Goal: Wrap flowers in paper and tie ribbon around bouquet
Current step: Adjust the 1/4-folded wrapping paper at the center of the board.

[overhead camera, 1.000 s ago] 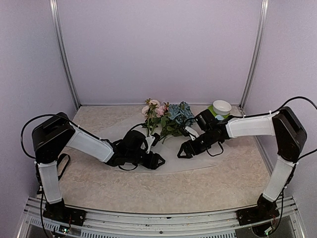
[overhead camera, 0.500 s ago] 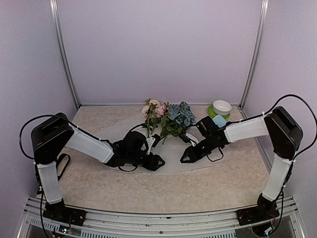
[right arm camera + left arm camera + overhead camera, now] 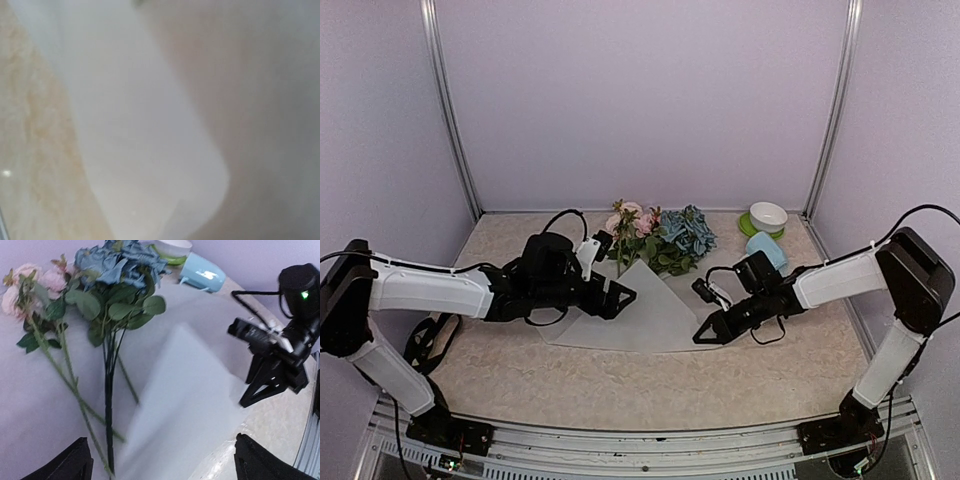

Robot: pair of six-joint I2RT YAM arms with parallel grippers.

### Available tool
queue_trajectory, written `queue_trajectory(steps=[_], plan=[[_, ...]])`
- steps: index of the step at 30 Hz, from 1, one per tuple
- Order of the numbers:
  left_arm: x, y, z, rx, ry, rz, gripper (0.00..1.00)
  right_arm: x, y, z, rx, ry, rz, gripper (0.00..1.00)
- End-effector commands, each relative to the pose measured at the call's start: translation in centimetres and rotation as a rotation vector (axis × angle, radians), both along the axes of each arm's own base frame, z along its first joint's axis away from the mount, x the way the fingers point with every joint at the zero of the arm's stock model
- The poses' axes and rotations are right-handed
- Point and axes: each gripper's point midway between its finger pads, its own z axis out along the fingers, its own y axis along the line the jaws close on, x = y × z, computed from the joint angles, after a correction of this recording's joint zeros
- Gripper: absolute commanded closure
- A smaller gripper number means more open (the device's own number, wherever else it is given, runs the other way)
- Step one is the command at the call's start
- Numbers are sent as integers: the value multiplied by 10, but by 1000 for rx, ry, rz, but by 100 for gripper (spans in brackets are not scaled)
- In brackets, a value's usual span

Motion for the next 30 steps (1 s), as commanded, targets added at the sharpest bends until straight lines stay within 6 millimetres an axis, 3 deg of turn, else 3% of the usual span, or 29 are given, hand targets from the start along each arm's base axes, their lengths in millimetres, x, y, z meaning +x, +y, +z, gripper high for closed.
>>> queue_trajectory(steps=[1,3,6,12,16,20,24,30], plan=[[-6,55,-66,219,118,113,1,-9,0,16,67,-11,9,100],[-8,62,-78,220,159,104,1,-14,-3,16,66,-5,13,100],[-25,53,-86,211,187,25,4,-21,-9,13,47,8,11,100],[-71,26,-83,137,188,-182,32,-34,-19,11,27,23,8,100],[-93,6,-82,134,162,-290,60,-40,-21,10,30,48,9,99],[-105,-7,-90,134,203,-339,99,-46,-25,11,32,61,2,76],[-121,-20,-83,122,213,-404,100,-55,-28,24,53,52,4,57],[-131,-34,-80,152,215,-481,100,-57,-22,40,93,14,4,48]])
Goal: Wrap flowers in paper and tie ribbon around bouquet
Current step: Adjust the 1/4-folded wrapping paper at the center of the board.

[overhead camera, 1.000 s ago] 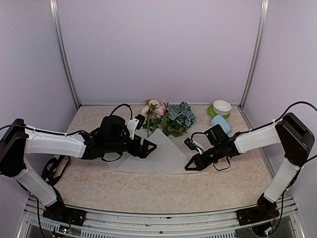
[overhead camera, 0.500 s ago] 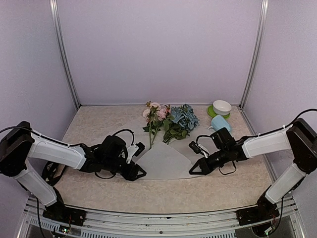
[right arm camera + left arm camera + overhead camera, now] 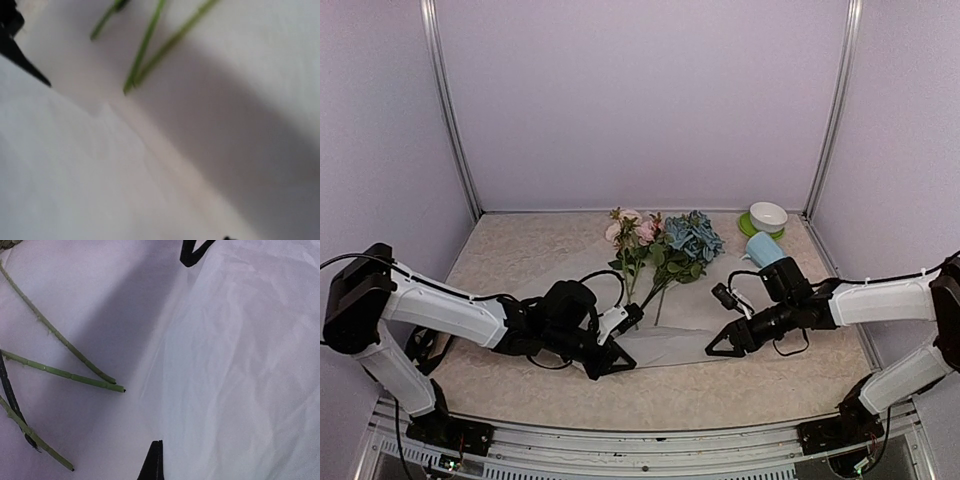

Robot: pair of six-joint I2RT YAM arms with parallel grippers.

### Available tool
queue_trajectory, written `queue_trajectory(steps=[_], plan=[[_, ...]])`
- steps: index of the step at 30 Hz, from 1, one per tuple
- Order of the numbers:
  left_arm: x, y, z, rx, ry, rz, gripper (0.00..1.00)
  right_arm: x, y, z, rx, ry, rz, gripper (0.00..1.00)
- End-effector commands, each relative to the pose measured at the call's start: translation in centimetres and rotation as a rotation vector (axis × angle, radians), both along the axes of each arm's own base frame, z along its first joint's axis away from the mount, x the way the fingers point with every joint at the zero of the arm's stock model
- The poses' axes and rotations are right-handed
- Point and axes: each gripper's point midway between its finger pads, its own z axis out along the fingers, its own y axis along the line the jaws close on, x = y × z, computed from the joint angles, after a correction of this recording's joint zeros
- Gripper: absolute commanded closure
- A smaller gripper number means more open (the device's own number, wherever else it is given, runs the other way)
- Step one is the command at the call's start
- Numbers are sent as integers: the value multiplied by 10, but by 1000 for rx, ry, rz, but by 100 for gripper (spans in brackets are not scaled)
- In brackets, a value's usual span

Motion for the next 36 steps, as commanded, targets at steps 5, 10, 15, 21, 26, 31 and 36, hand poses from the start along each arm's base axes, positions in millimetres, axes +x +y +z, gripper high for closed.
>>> queue_trajectory(steps=[5,10,15,21,26,31,36], plan=[[-1,-20,-1,56,-7,-115,99,-6,18,20,34,-93,61,44],[-5,-15,-15,108,14,-159,97,-3,21,28,53,-143,59,58],[-3,-15,-18,127,13,-173,82,1,19,14,14,-120,27,94],[22,-3,-2,103,-43,-75,40,10,17,4,-39,-89,-14,100],[52,16,1,117,-71,58,36,14,17,-8,-66,-38,-42,100],[64,41,-32,261,-57,162,39,25,14,-9,-90,-43,-70,100],[73,58,-40,298,-54,251,38,37,10,-15,-113,-42,-97,100]])
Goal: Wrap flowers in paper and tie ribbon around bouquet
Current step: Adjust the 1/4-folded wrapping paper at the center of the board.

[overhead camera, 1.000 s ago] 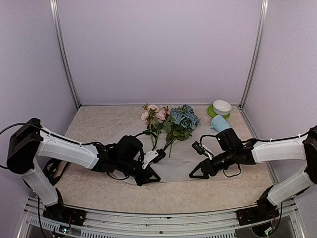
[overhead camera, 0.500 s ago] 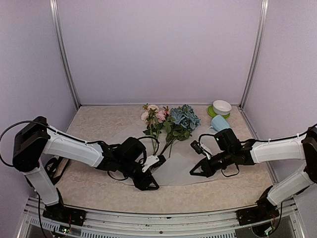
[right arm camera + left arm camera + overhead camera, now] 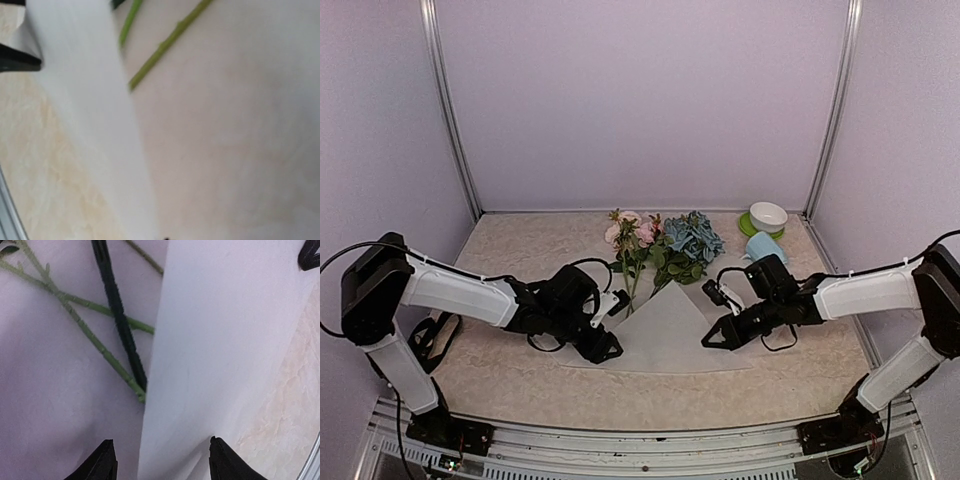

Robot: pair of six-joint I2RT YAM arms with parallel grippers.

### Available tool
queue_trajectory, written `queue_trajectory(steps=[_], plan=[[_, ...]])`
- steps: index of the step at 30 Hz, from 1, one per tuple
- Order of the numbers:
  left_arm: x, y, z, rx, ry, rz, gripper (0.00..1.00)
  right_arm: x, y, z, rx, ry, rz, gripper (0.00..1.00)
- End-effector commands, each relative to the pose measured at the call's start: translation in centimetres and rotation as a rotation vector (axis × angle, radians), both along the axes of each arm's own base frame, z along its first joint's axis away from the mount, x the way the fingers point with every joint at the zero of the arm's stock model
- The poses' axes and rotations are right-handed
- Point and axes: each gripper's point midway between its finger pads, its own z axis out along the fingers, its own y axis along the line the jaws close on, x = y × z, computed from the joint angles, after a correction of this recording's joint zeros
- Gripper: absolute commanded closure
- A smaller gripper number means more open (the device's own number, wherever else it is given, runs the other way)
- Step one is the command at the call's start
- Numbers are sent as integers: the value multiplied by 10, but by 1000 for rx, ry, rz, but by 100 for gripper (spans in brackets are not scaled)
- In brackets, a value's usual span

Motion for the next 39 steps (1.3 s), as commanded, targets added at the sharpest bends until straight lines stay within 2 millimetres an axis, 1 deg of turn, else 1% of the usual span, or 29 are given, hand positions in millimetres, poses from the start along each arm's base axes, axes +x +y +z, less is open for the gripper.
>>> queue_trajectory(steps=[1,5,9,11,14,18,22,27,32,36,39], plan=[[6,25,-15,70,5,108,37,16,-2,-4,-29,-4,-32,100],[-10,33,-27,91,27,119,37,22,-5,-11,-61,-13,-36,100],[-25,34,-38,117,55,127,37,26,-10,-14,-93,-23,-45,100],[-24,39,-41,149,56,160,37,26,-11,-16,-100,-16,-46,100],[-22,50,-44,192,64,223,37,25,-12,-20,-106,-4,-52,100],[-30,66,-40,197,92,303,37,26,-11,-23,-112,-6,-43,100],[-35,89,-44,232,183,501,37,28,-10,-26,-120,-7,-42,100],[-50,116,-54,266,233,656,37,31,-6,-24,-113,-10,-24,100],[-70,137,-56,286,248,726,37,34,-5,-25,-137,-7,-9,100],[-74,155,-55,306,241,810,36,37,-4,-23,-155,-2,-1,100],[-78,162,-52,315,233,848,37,37,-2,-21,-153,1,8,100]])
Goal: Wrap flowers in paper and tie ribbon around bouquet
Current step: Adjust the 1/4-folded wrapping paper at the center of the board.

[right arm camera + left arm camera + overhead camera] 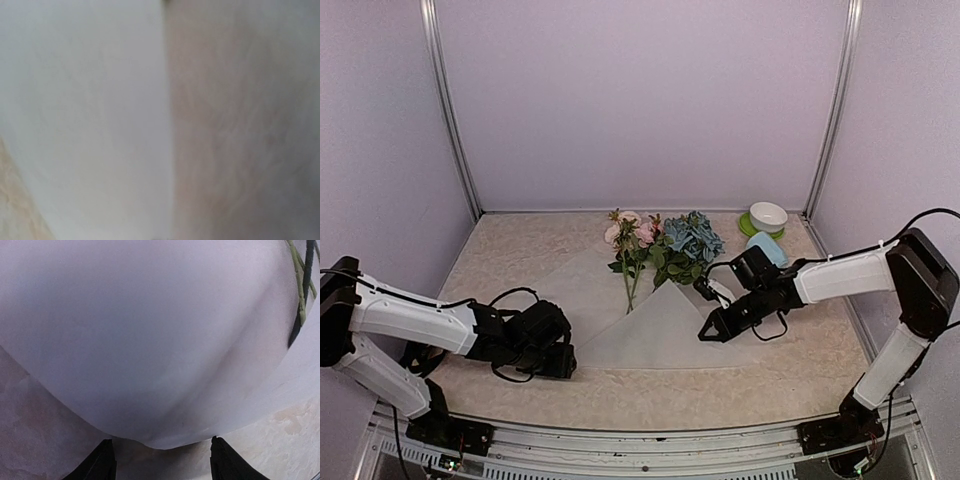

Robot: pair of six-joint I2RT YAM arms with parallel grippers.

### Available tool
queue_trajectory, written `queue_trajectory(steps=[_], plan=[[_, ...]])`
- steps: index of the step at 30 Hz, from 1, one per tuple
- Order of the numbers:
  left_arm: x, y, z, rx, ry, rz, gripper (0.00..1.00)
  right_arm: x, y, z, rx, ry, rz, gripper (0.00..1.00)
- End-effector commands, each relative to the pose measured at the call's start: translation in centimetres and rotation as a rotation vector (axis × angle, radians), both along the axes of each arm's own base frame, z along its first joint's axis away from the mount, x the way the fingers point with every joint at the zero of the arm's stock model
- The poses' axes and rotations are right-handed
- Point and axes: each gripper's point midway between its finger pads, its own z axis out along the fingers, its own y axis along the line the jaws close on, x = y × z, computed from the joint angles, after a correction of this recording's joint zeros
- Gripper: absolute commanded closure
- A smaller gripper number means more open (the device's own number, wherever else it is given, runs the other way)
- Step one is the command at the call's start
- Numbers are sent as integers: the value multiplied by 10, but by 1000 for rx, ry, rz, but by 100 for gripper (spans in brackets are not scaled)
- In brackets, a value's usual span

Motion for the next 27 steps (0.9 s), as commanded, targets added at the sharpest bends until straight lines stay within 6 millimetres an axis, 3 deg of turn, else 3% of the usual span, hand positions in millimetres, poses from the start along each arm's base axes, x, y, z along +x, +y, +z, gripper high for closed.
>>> queue_trajectory(steps=[1,3,5,11,16,20,21,25,27], plan=[[-34,57,-28,192,120,115,37,4,-3,0,-21,9,8,100],[-35,67,-29,226,115,138,37,3,-2,0,-19,13,8,100],[-35,63,-24,224,100,128,40,3,-2,-2,-20,19,8,100],[-17,-23,46,94,-115,-85,41,4,-3,-7,-32,21,5,100],[14,-79,70,77,-200,-209,41,10,-1,-10,-40,25,-11,100],[39,-137,71,-9,-228,-347,43,12,3,-11,-32,39,-12,100],[42,-150,63,-22,-214,-379,43,14,4,-10,-33,37,-15,99],[67,-187,56,-62,-220,-439,47,17,-2,-9,-72,38,-47,91],[72,-194,45,-59,-207,-462,47,18,-6,-1,-82,22,-66,88]])
